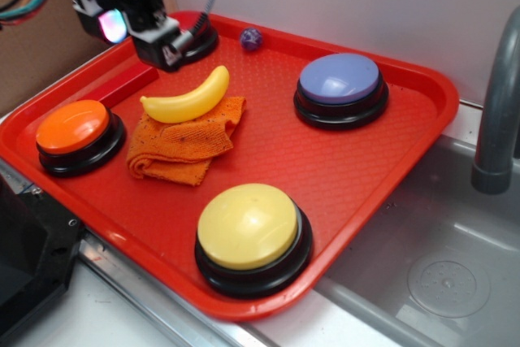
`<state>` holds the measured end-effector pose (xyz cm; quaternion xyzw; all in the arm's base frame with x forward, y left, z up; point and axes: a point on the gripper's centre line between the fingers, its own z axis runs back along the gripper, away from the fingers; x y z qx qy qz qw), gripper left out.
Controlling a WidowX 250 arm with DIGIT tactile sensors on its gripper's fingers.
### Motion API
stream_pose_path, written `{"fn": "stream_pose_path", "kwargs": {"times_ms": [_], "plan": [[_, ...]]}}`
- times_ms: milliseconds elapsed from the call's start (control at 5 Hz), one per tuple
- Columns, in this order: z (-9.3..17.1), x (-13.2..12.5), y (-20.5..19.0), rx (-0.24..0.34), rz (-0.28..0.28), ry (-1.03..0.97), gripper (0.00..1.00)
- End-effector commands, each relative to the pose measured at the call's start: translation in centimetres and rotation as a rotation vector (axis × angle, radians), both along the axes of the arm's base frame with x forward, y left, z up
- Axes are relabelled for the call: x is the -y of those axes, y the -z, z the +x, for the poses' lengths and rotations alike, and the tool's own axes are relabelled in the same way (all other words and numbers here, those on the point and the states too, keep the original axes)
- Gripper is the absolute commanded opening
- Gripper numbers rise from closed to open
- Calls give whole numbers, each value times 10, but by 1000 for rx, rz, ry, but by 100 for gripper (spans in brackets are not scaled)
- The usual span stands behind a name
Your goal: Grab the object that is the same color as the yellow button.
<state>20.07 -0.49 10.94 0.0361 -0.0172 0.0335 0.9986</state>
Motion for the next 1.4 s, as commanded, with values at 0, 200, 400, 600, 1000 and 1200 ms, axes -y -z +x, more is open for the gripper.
{"fn": "stream_pose_path", "kwargs": {"times_ms": [0, 200, 400, 600, 1000, 1200], "plan": [[26, -3, 42, 20, 19, -45, 100], [36, -3, 63, 12, 5, -34, 100], [43, -3, 77, -6, 1, -32, 100], [46, -8, 79, -5, 7, -55, 12], [45, -16, 34, -4, -35, -45, 0], [40, -13, -11, 1, -48, -68, 0]]}}
